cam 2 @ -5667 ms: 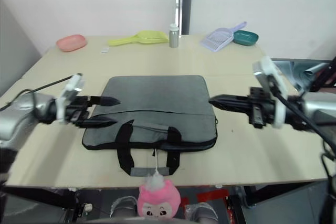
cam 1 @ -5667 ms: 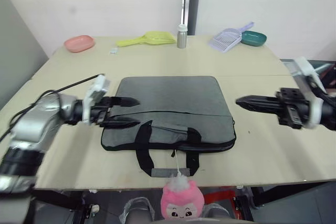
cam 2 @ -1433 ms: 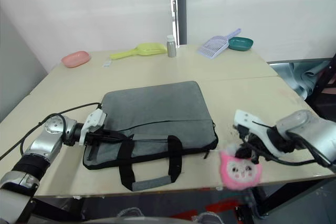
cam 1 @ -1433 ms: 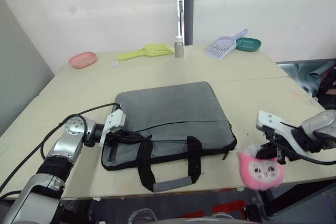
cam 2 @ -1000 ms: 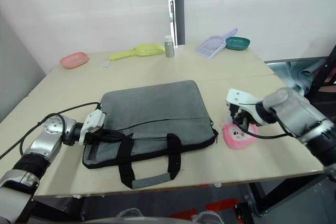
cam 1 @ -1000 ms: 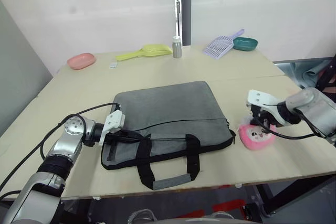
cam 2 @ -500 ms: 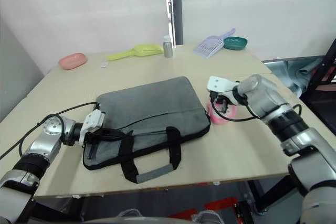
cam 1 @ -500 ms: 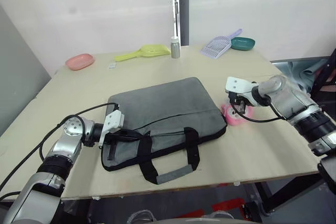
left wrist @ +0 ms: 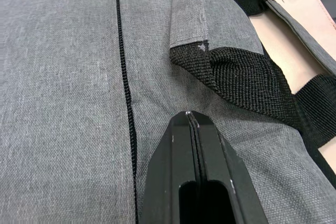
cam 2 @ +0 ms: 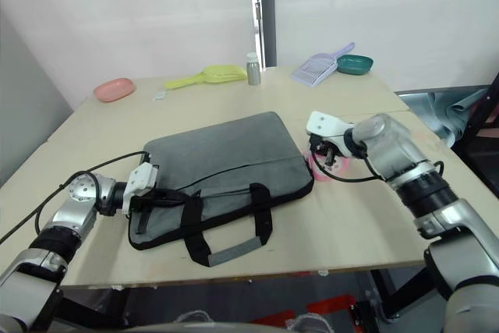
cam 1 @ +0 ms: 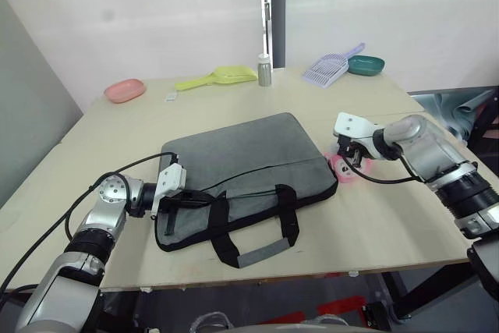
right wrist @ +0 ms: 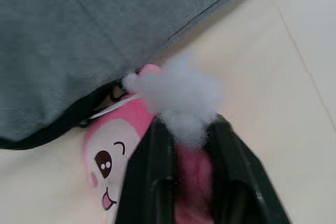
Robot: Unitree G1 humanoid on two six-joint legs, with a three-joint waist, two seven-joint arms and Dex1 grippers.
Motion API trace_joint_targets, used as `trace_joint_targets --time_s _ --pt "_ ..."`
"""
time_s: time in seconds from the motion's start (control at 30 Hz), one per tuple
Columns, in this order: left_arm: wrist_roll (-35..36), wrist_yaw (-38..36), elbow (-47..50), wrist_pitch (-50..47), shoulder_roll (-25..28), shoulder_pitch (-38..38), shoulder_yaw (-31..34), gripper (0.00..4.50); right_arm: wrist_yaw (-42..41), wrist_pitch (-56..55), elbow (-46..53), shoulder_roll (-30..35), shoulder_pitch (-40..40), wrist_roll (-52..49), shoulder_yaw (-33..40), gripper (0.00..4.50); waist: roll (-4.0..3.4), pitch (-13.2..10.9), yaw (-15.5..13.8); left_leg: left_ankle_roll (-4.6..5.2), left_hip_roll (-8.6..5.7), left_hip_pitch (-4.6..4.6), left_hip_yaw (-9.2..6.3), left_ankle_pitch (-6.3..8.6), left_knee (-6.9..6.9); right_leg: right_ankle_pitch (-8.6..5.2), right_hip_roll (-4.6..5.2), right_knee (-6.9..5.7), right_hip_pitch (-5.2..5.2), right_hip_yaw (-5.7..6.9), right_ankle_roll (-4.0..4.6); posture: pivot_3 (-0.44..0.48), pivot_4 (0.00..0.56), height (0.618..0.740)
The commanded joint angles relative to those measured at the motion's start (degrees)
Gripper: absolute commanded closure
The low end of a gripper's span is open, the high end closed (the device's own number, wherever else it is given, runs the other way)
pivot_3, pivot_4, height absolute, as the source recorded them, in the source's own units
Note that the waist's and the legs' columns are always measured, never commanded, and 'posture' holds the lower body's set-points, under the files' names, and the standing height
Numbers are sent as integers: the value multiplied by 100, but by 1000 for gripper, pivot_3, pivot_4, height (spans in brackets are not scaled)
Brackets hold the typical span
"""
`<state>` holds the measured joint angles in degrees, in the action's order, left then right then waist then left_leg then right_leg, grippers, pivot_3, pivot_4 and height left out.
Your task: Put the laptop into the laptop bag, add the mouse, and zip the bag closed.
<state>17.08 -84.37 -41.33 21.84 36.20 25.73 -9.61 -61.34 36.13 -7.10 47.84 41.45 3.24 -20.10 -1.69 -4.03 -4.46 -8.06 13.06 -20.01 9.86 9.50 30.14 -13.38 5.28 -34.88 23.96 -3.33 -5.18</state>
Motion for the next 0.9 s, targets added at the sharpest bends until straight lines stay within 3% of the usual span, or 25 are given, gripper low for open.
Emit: trace_joint_targets --time_s 0.03,0.17,0.27,0.4,0.53,0.6,0.67,0.77,0.83,0.9 --pt "-1235 36 -1197 -254 21 -592 -800 4500 131 218 -40 6 140 -240 595 2508 0 0 6 0 0 0 -1 0 -1 -1 0 4 5 0 -1 0 150 740" --pt "-1158 -10 -1157 -252 84 -586 -745 4500 116 307 -362 131 310 -298 798 1077 1 -1 71 0 -12 -4 -5 0 -24 -4 0 42 19 0 -6 0 150 740" --pt "-927 -125 -849 -446 172 -525 -597 4500 -410 502 -276 538 340 -632 1046 73 -2 -3 82 0 -26 -15 -4 0 -55 -4 4 93 28 -4 -6 0 150 740" --pt "-674 -269 -435 -772 366 -346 -377 4500 -810 696 -534 919 597 -1050 1450 73 3 -12 131 0 -29 -13 -3 0 -54 -3 3 105 45 -6 -5 0 150 740" --pt "-66 -355 502 -1800 650 -193 62 3394 -1685 1062 -540 1546 424 -1852 2057 0 42 -67 136 2 -20 -40 0 -1 -53 5 0 93 89 3 9 0 150 740" --pt "218 -271 994 -2238 790 -183 360 2710 -1978 1209 -401 1808 52 -2241 2417 0 75 -96 119 8 16 -83 10 -5 -29 44 -14 88 106 25 60 0 150 740" --pt "549 -138 1489 -2806 981 -202 693 1993 -2066 1362 -271 1947 -290 -2598 2900 0 93 -138 95 17 41 -99 6 -10 18 204 -17 71 105 49 135 0 150 740" --pt "1059 76 2176 -3661 1309 -287 1266 903 -2031 1606 11 2045 -715 -3060 3554 0 84 -230 82 20 102 -126 9 -12 63 222 -61 72 132 69 140 0 150 740" --pt "1364 219 2515 -4167 1551 -346 1664 216 -1960 1686 155 2077 -1018 -3254 3879 0 98 -251 82 58 131 -199 0 -39 108 205 -100 72 185 69 153 0 150 740" --pt "1687 348 2813 -4771 1979 -443 2227 37 -1926 1687 234 2046 -1442 -3405 4310 0 128 -269 58 65 131 -218 3 -18 113 218 -105 76 203 78 128 0 150 740"
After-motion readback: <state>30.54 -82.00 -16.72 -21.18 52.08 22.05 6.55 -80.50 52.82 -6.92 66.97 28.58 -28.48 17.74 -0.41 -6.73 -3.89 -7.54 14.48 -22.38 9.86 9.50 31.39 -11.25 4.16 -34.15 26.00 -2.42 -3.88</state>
